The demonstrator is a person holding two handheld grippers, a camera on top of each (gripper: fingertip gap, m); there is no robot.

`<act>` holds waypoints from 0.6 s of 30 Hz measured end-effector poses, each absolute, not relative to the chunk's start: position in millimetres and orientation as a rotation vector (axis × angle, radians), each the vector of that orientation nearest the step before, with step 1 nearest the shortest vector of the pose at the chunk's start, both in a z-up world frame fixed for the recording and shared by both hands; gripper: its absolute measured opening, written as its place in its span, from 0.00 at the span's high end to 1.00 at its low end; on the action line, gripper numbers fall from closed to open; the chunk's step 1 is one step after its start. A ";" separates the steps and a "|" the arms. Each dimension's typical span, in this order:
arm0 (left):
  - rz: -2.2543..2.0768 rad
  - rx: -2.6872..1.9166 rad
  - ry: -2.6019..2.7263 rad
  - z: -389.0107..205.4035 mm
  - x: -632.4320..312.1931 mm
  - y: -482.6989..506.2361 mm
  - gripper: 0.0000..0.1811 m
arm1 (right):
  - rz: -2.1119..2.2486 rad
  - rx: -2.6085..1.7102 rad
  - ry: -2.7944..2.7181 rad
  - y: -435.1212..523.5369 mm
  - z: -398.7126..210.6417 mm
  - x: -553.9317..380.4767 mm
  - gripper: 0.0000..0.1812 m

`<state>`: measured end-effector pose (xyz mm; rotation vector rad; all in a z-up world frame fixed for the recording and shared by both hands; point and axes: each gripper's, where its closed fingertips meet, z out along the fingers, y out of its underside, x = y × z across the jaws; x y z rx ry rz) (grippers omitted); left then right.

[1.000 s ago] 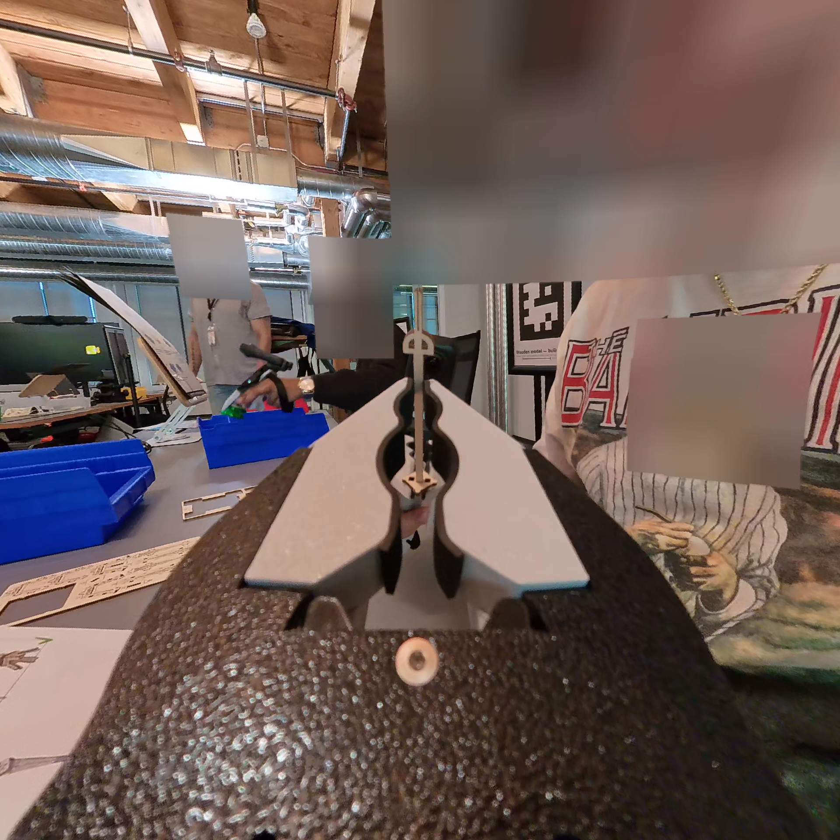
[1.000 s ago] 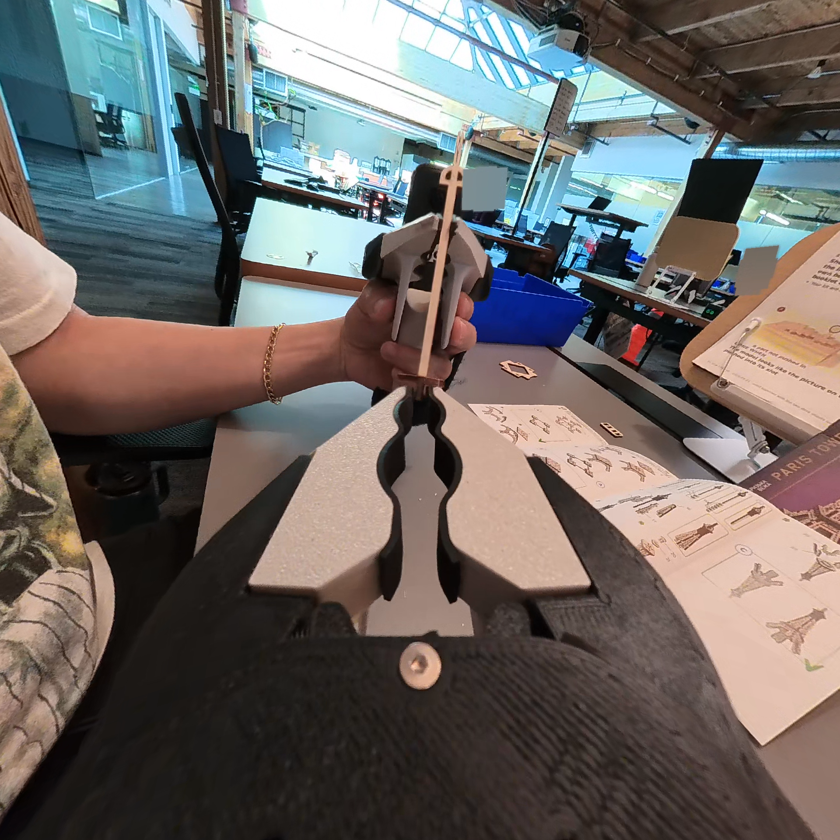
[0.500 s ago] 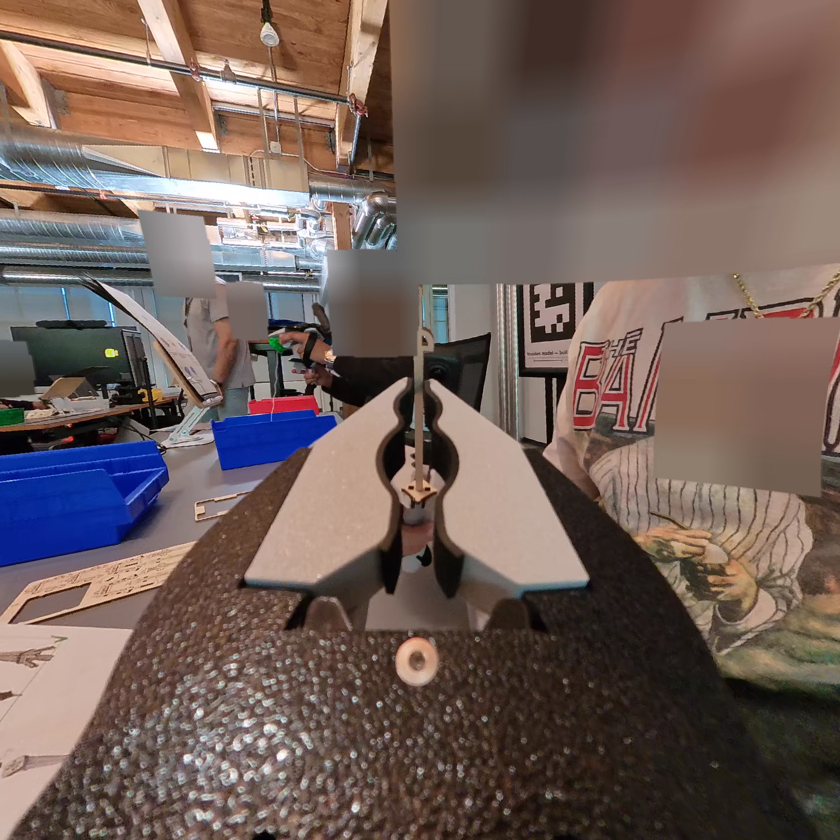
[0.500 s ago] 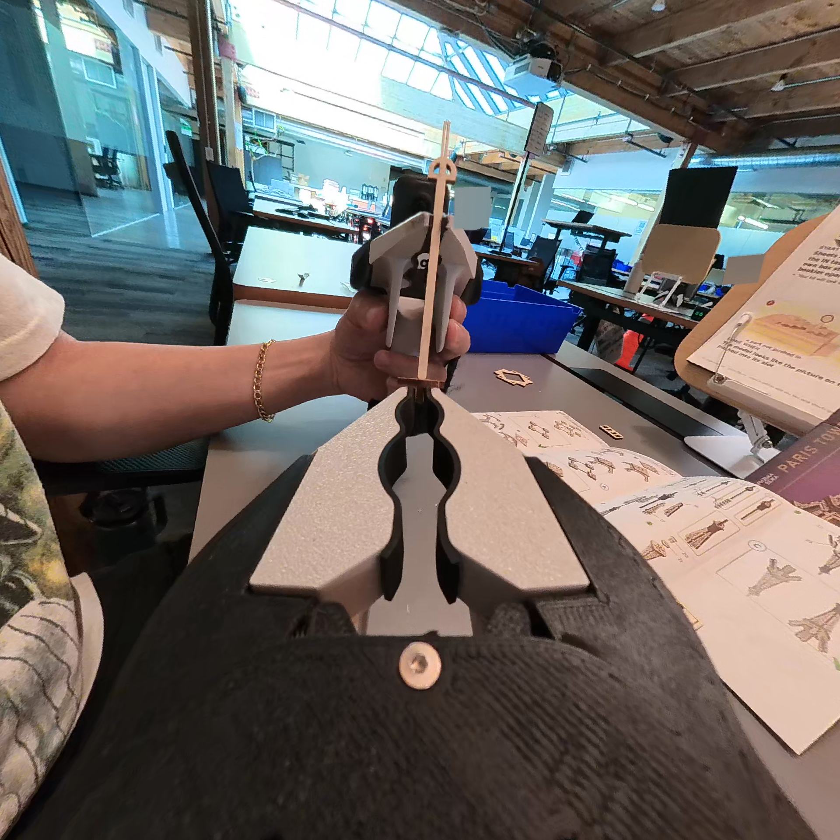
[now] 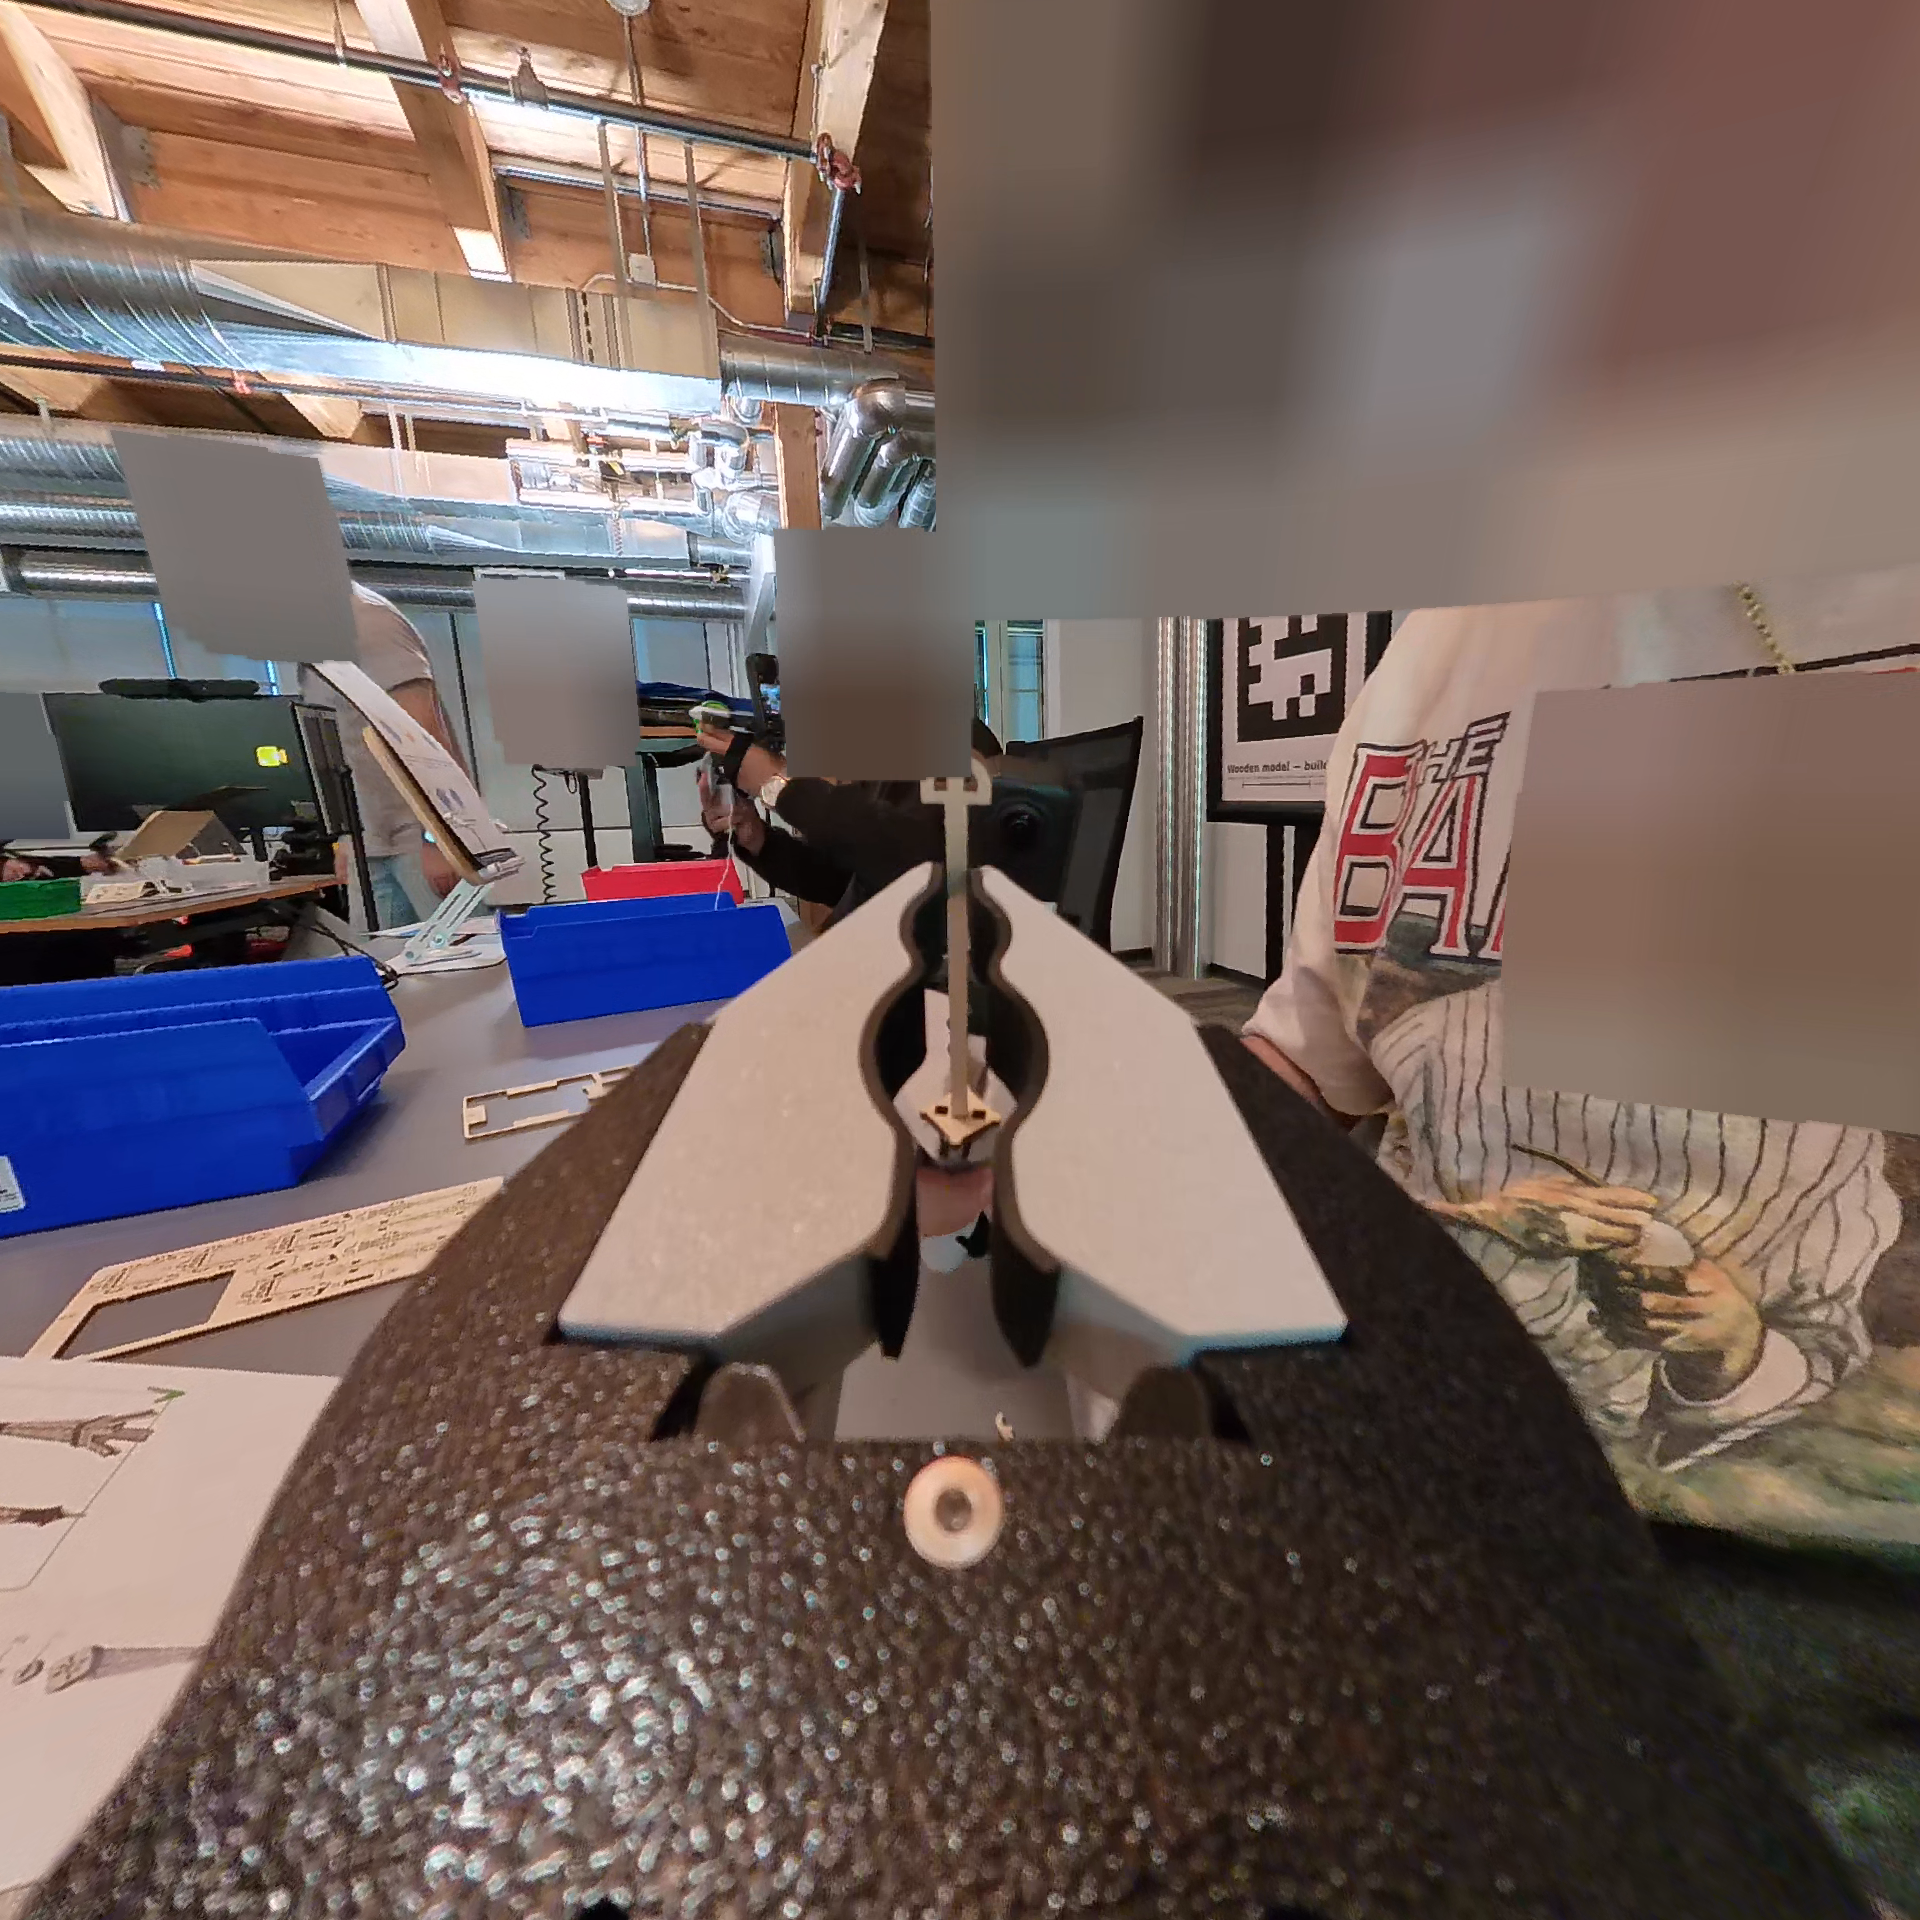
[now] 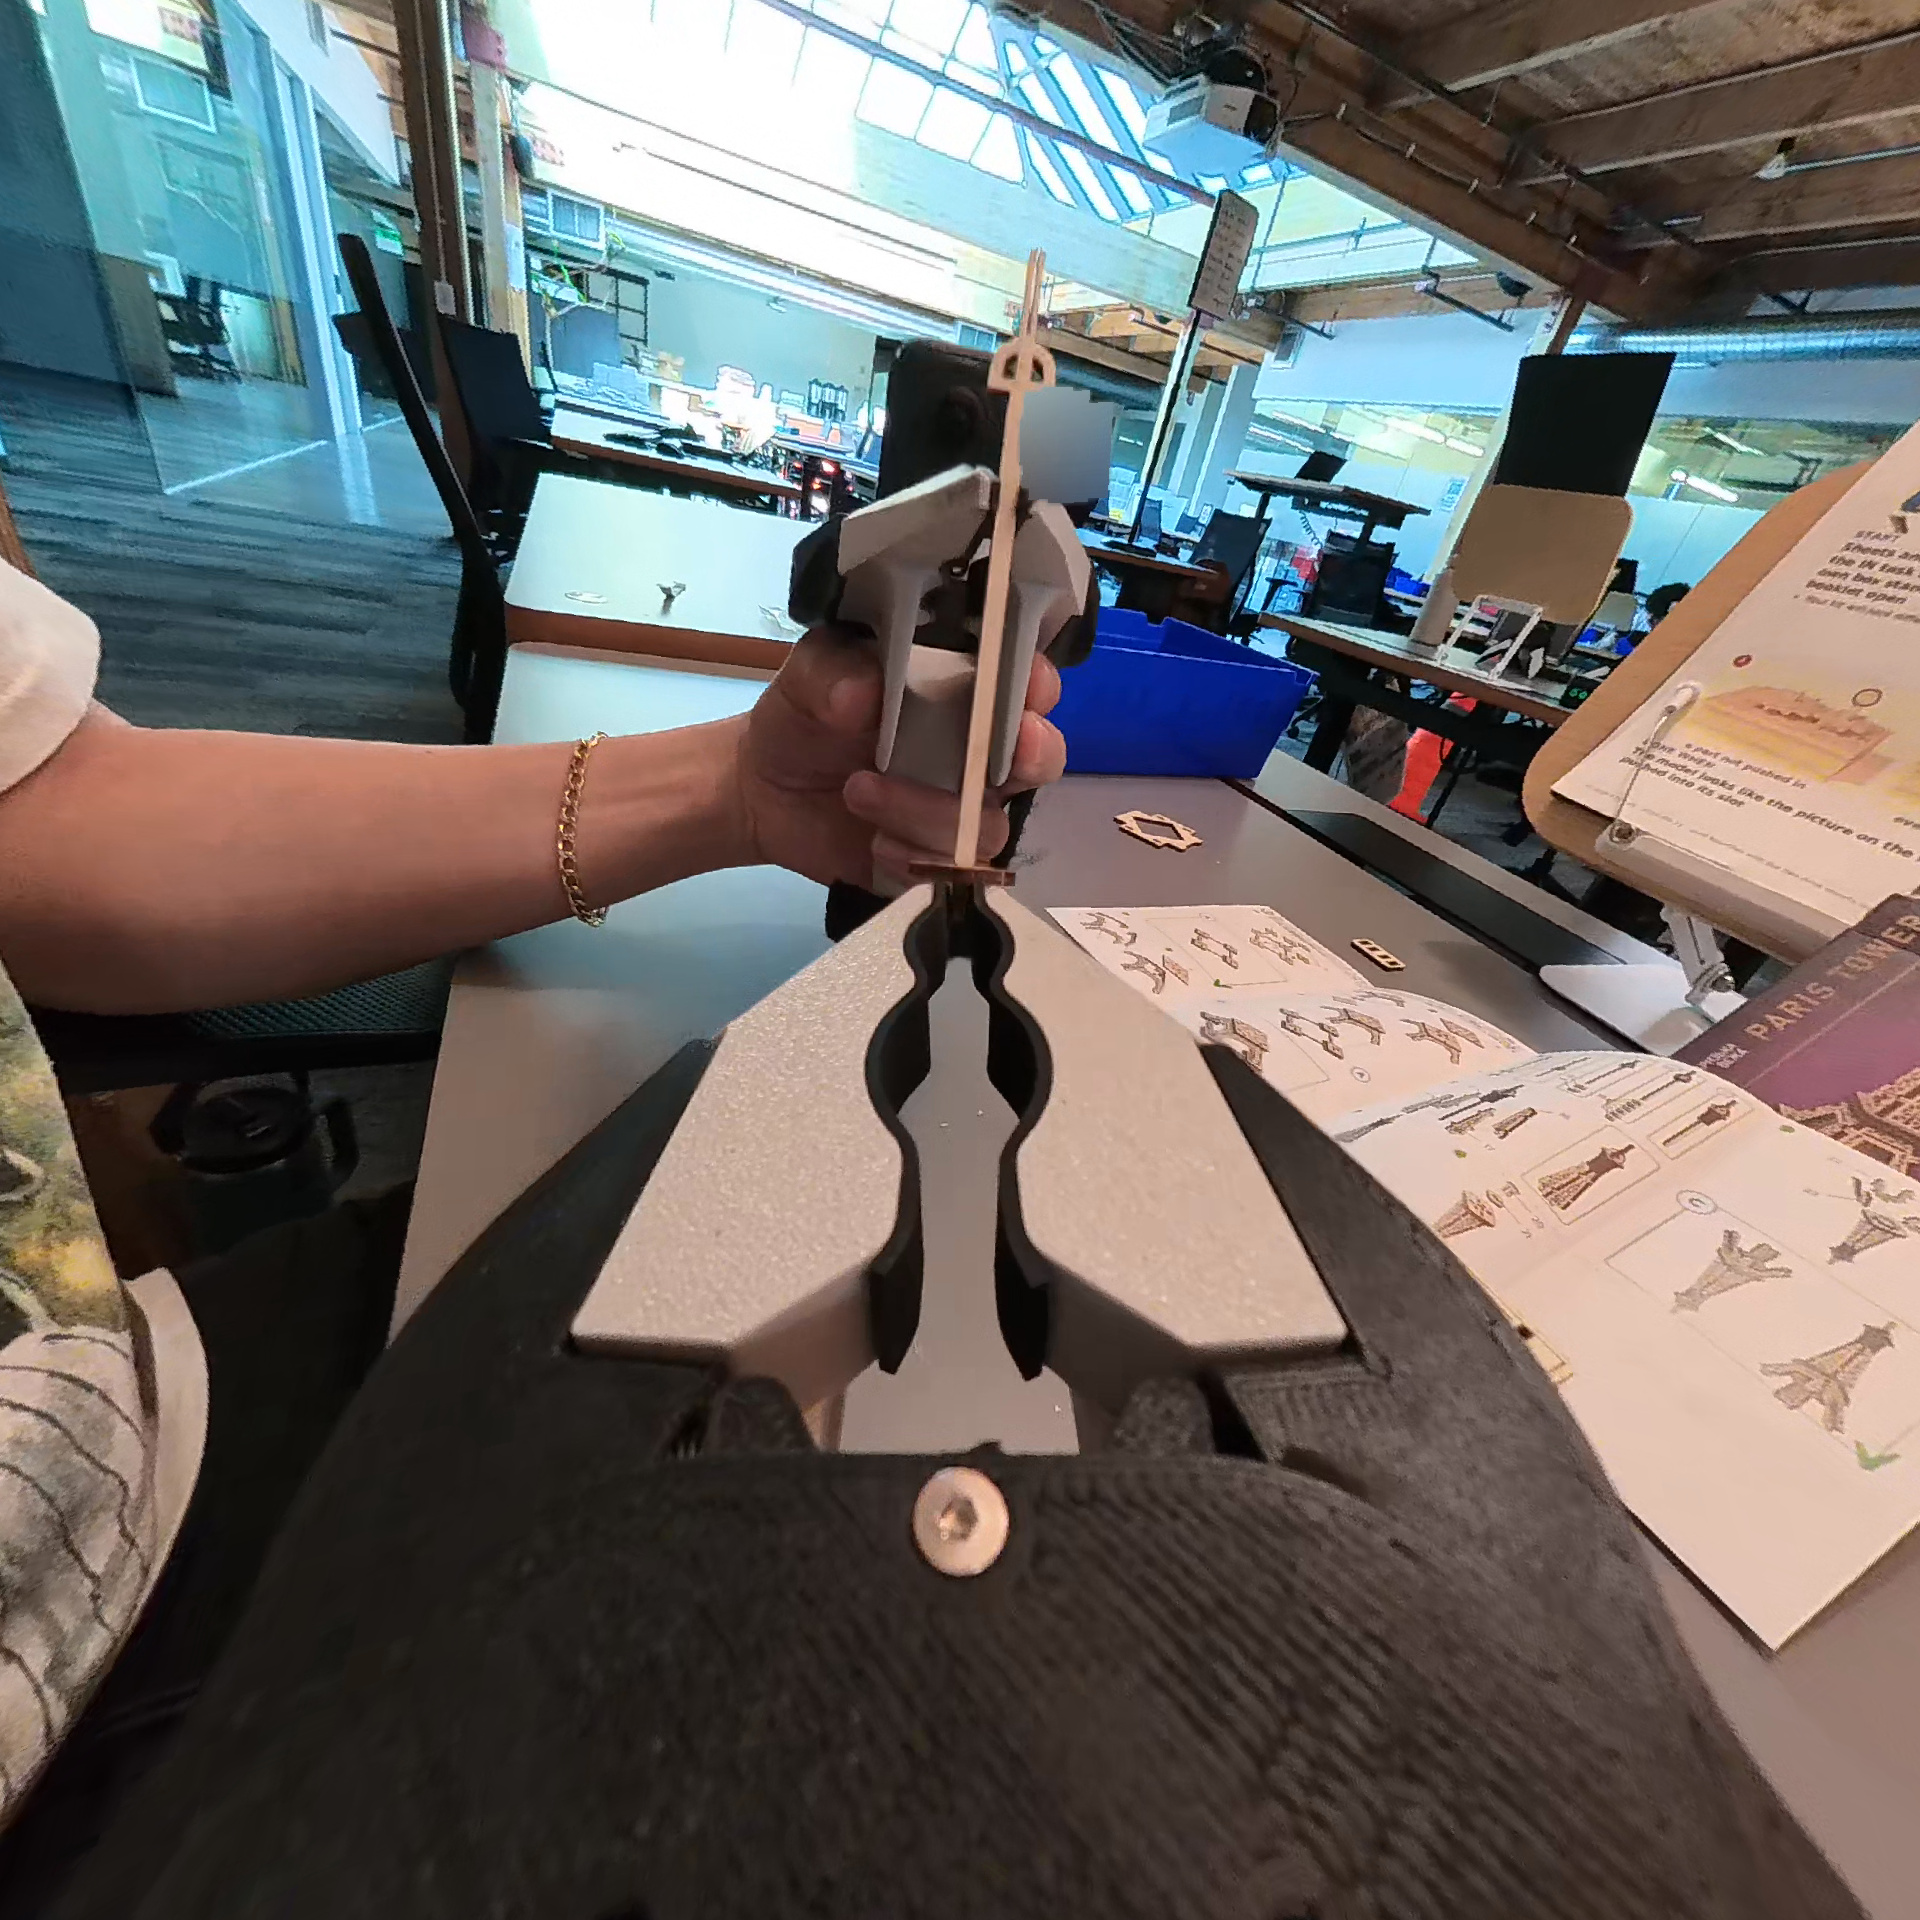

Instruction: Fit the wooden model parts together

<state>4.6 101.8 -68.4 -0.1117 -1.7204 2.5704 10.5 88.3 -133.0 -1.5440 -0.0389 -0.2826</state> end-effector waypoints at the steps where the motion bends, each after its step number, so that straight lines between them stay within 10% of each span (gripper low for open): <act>1: 2.569 -0.110 -1.731 -69.2 4.9 101.6 1.00 | -0.293 -1.547 -0.037 88.1 -134.0 12.1 1.00; 18: 2.633 -0.003 -1.829 -68.9 17.6 107.7 0.91 | -0.361 -1.501 0.007 87.7 -130.7 23.8 1.00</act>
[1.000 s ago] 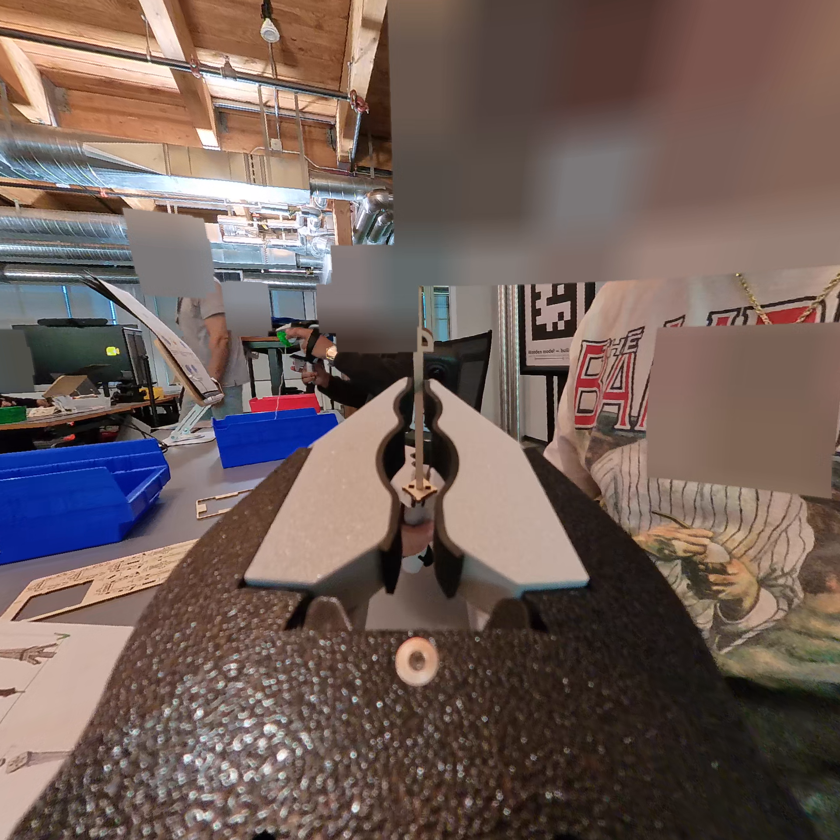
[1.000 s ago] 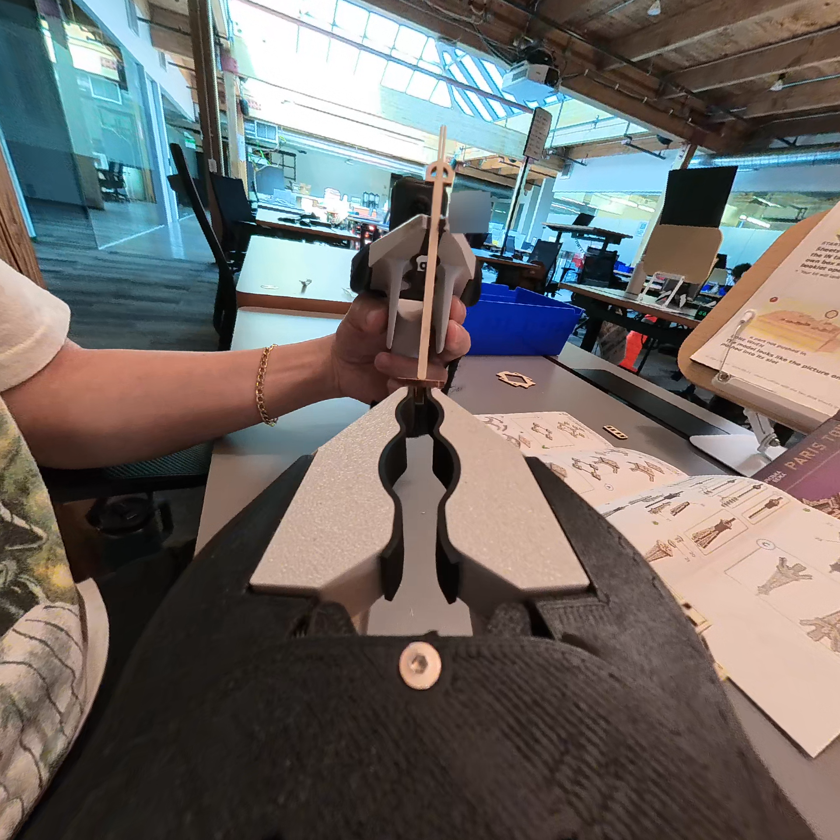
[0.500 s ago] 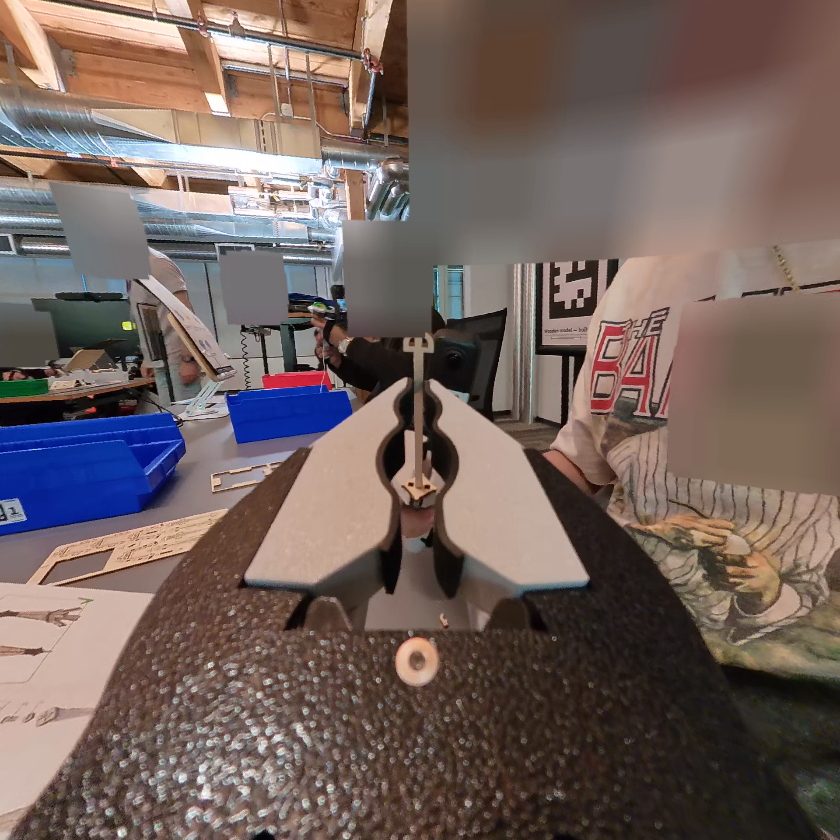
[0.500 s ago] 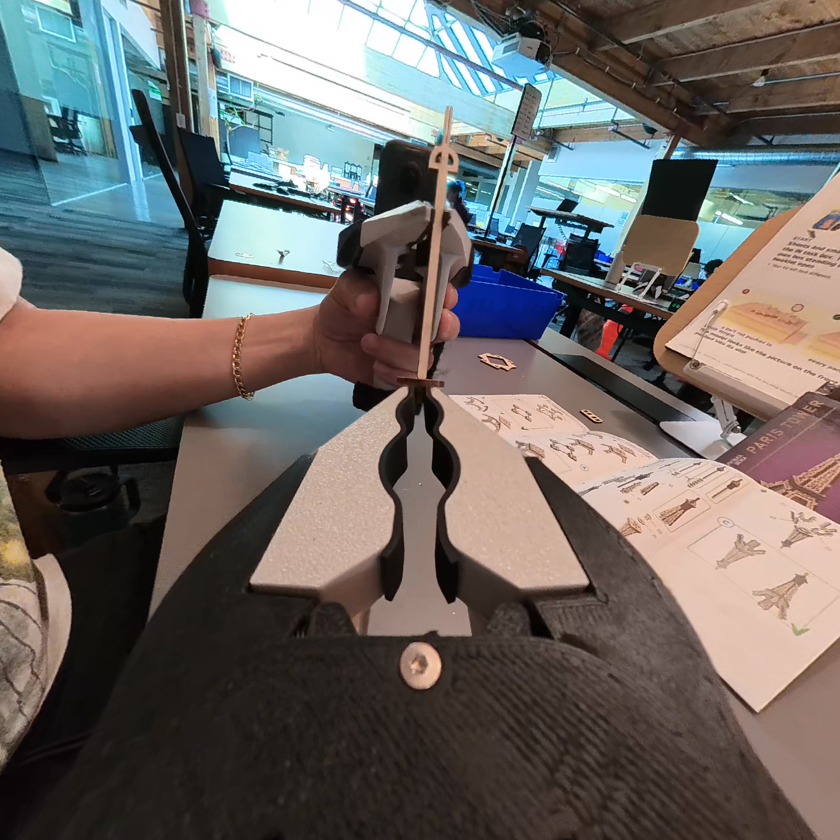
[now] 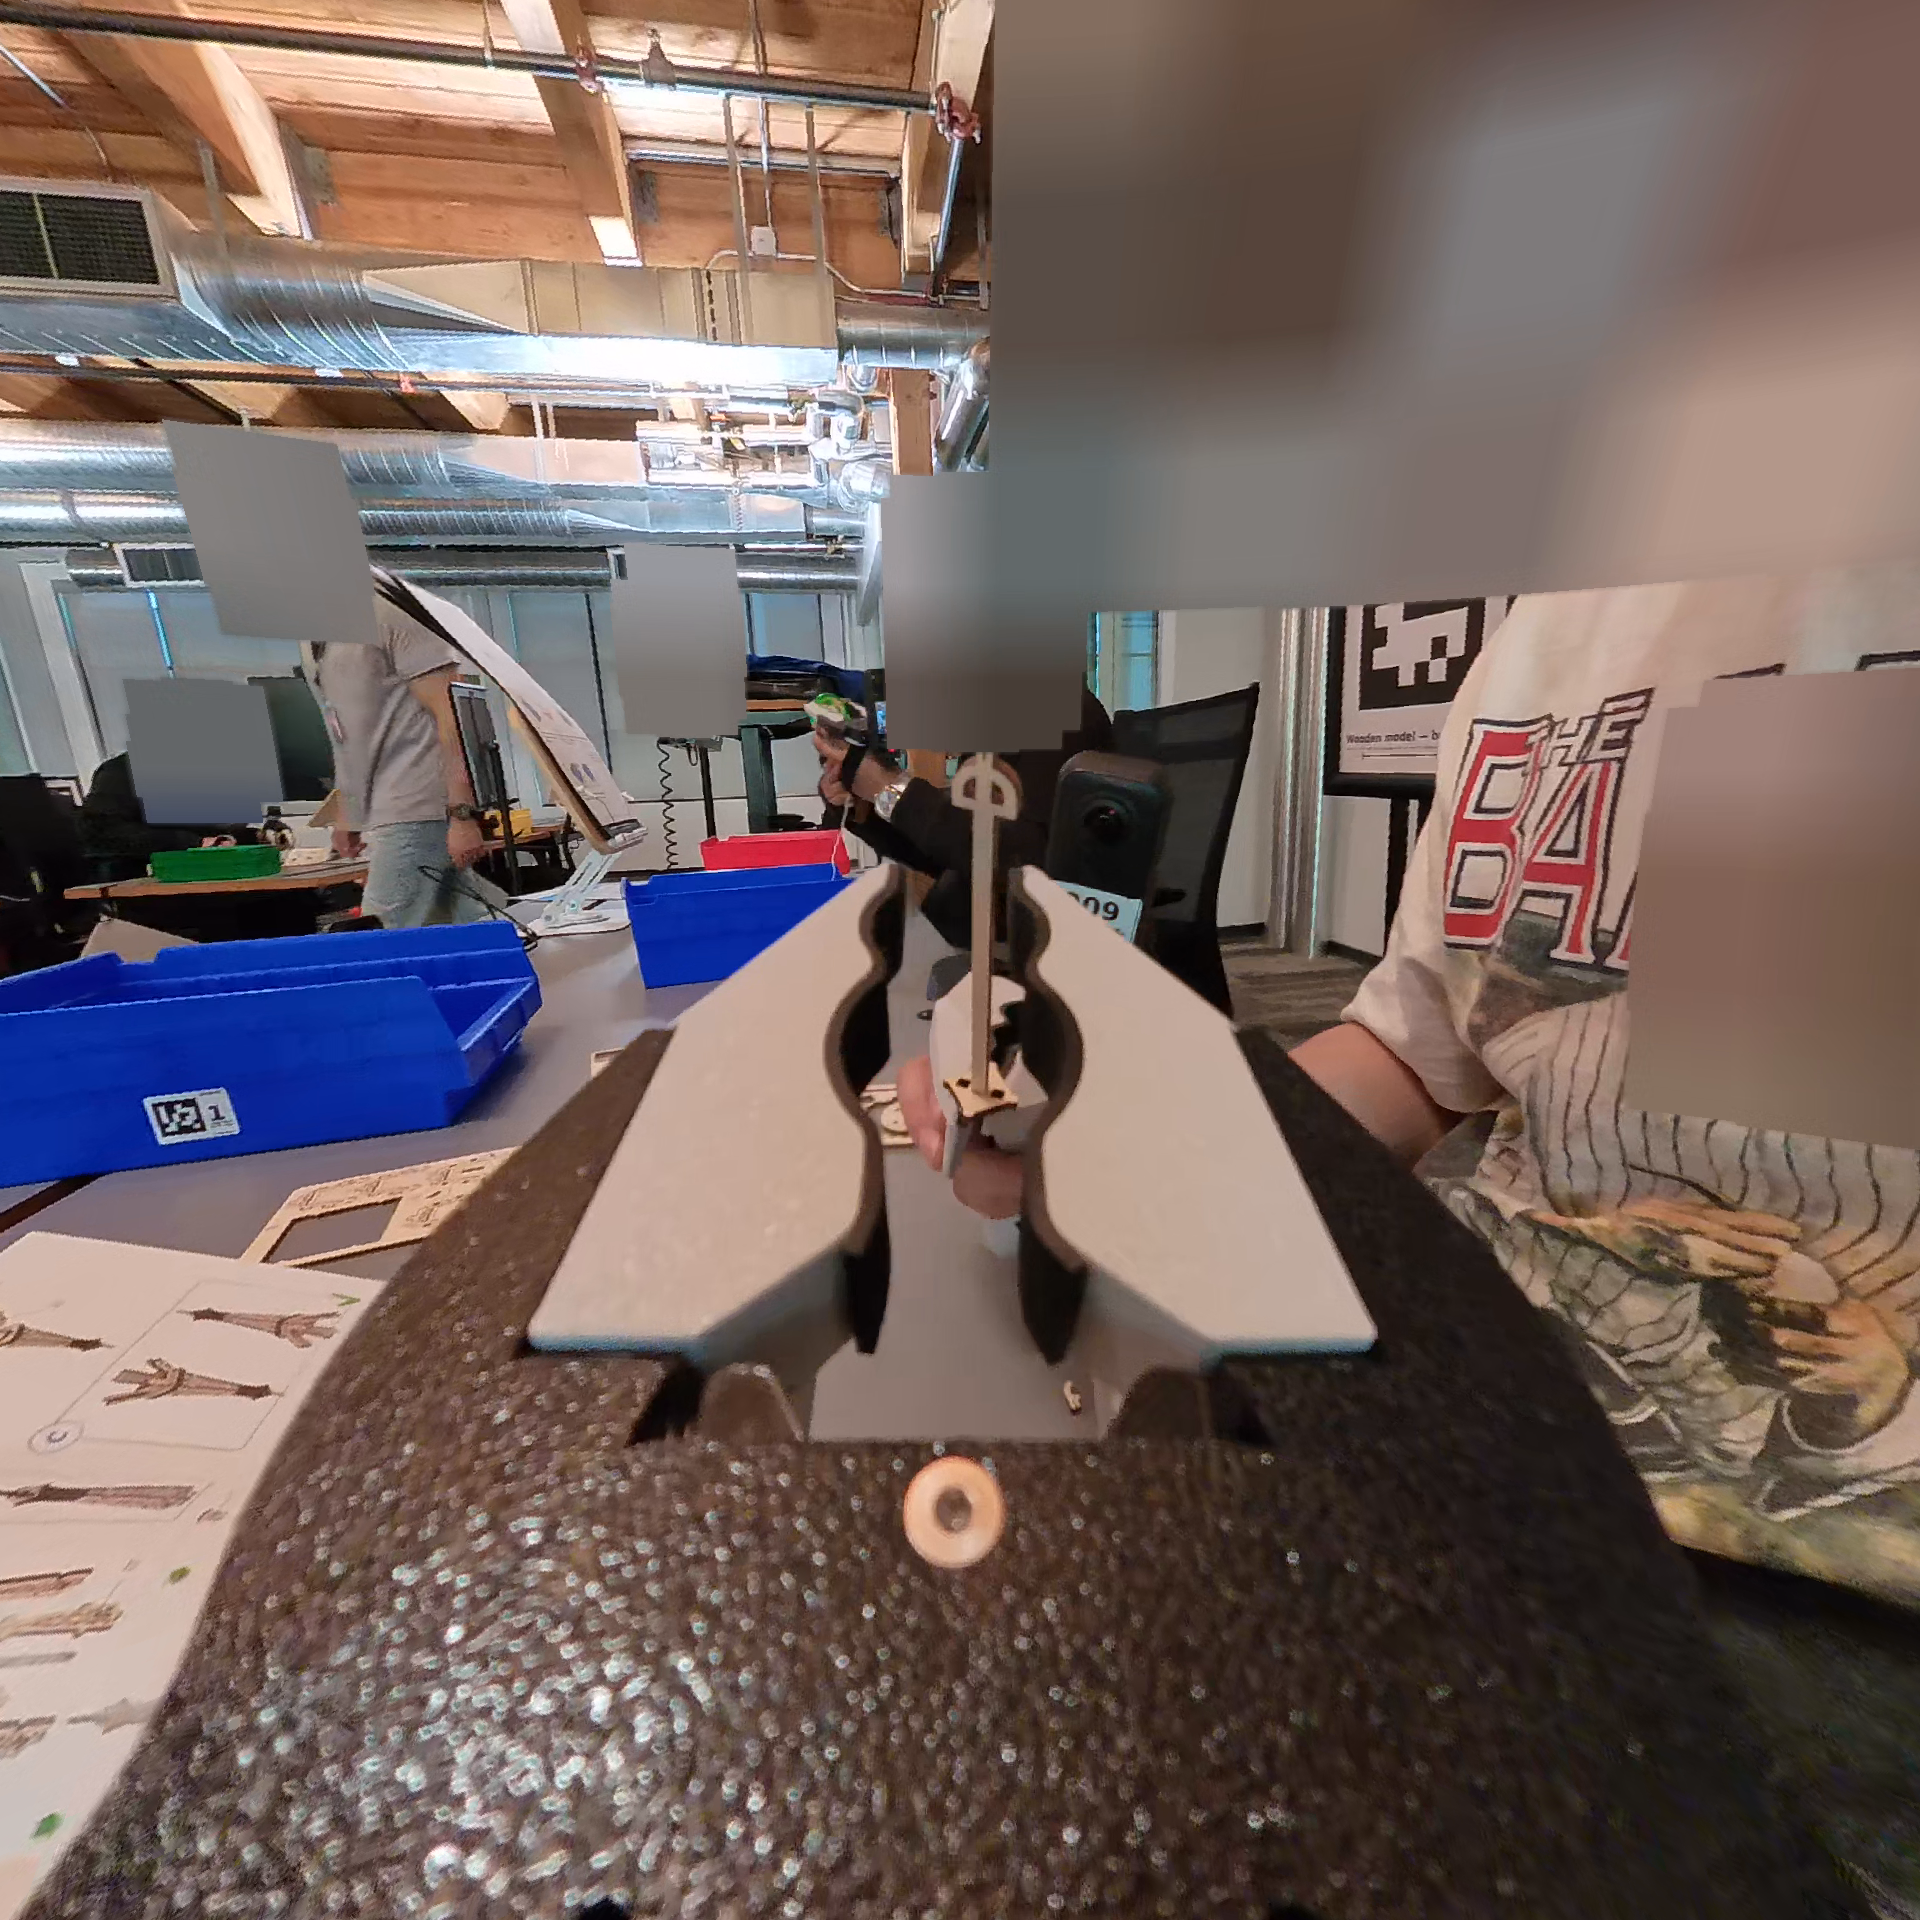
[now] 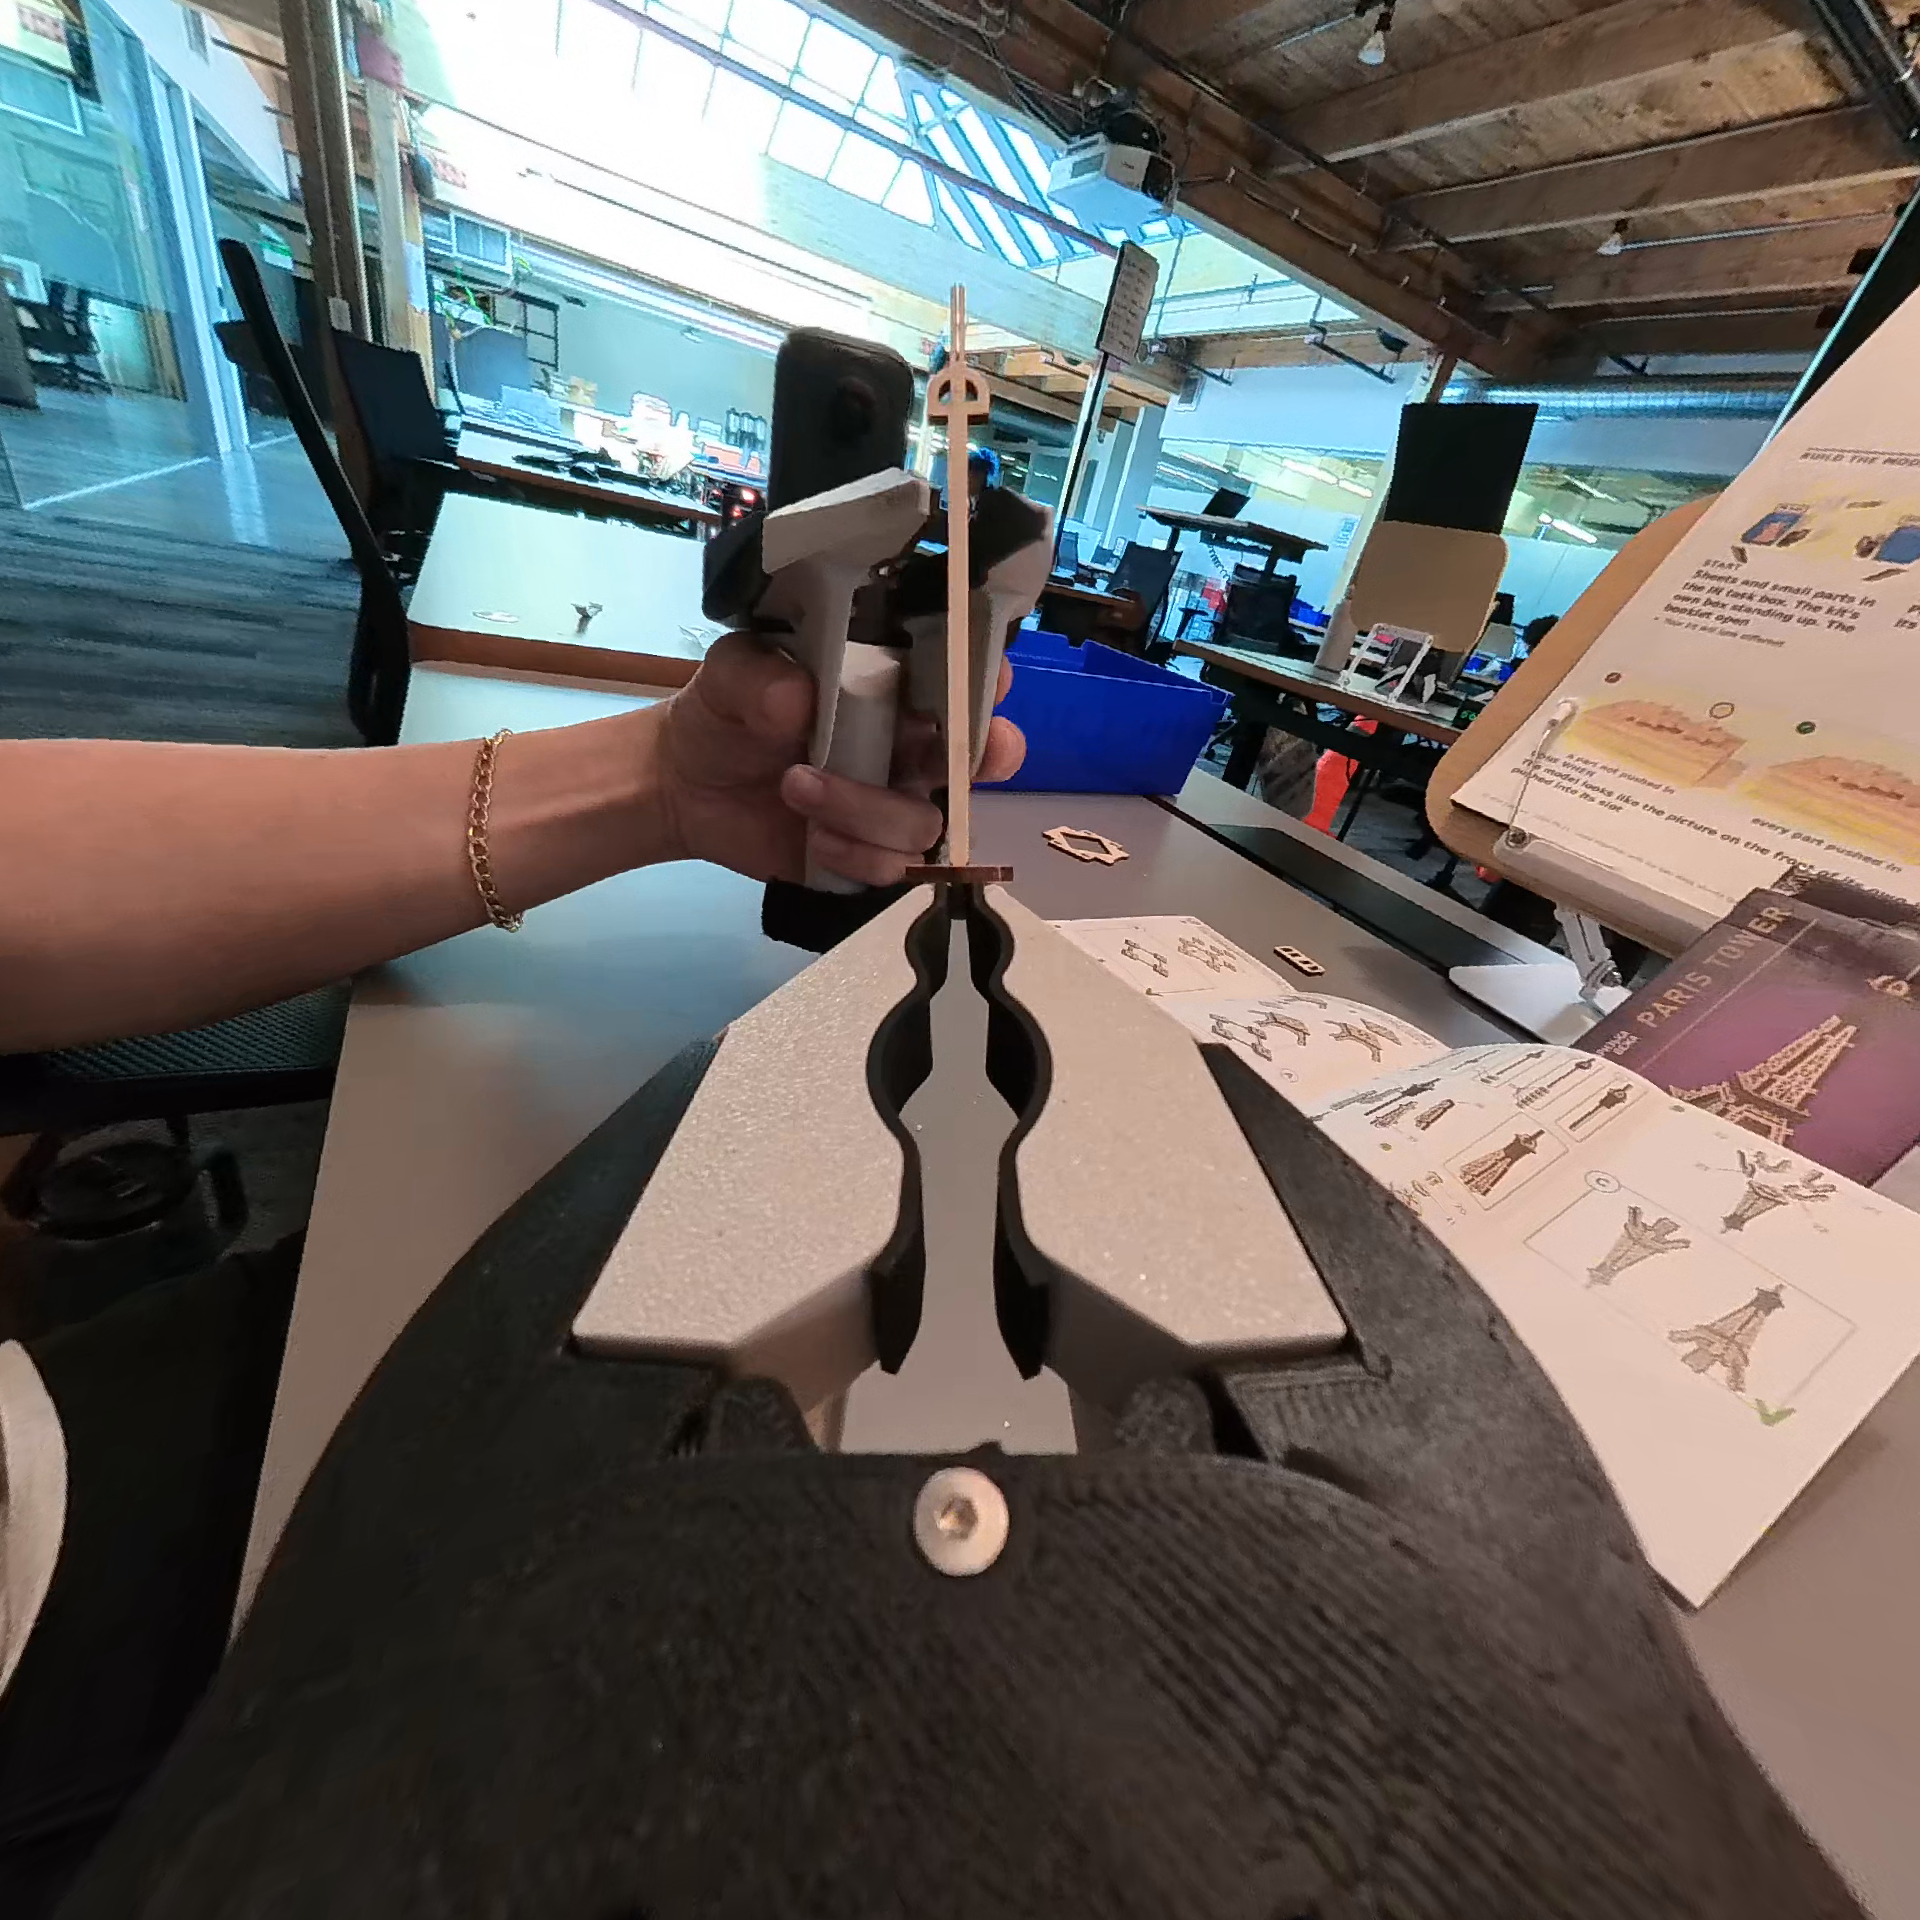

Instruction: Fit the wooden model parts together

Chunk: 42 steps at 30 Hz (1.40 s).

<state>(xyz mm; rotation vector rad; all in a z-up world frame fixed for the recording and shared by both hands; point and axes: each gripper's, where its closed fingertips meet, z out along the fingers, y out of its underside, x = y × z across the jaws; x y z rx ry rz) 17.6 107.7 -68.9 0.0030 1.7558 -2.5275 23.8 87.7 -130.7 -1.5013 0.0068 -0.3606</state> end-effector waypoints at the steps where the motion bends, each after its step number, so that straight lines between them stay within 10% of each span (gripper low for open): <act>1: -2.517 -0.001 1.759 -69.2 18.1 107.3 0.91 | -0.359 -1.500 0.009 87.8 -130.8 23.8 1.00; 32: -1.663 -0.778 1.778 -117.4 116.7 197.7 0.64 | -0.708 -1.401 0.311 18.3 -128.5 121.0 1.00; 42: -1.722 -0.807 1.674 -113.3 121.4 217.3 0.74 | -0.708 -1.427 0.291 21.3 -134.8 117.9 1.00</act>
